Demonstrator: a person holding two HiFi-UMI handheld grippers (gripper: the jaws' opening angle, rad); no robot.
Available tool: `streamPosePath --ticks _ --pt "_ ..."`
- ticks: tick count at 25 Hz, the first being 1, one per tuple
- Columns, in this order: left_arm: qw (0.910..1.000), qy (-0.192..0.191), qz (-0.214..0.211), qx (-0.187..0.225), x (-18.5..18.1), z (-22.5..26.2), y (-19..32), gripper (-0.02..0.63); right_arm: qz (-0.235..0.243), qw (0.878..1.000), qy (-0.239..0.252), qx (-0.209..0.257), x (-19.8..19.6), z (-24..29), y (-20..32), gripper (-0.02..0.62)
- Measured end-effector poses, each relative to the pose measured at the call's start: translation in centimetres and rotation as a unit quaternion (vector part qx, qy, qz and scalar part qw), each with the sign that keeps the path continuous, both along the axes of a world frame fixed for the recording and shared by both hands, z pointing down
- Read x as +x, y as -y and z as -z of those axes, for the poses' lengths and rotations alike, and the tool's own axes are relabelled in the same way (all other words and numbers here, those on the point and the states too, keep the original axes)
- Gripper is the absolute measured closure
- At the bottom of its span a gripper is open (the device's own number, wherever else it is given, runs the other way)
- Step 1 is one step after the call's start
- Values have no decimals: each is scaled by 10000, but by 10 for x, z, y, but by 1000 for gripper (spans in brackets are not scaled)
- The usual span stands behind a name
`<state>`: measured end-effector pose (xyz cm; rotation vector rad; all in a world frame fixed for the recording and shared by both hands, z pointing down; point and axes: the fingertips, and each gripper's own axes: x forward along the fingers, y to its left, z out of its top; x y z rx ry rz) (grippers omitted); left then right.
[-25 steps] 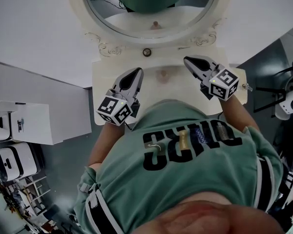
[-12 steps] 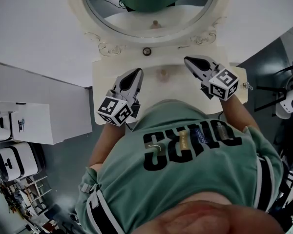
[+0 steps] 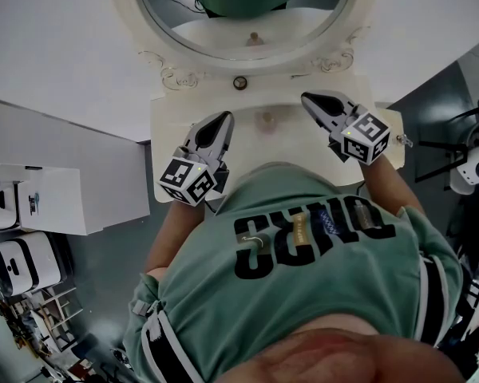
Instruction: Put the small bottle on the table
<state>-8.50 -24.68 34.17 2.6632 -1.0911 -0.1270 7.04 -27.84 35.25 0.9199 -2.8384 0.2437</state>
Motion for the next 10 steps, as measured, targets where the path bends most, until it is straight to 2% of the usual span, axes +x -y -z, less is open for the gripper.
streamPosePath --ticks 10 --pt "10000 -3 9 -12 -2 0 -5 597 21 10000 -33 36 -1 2 -5 601"
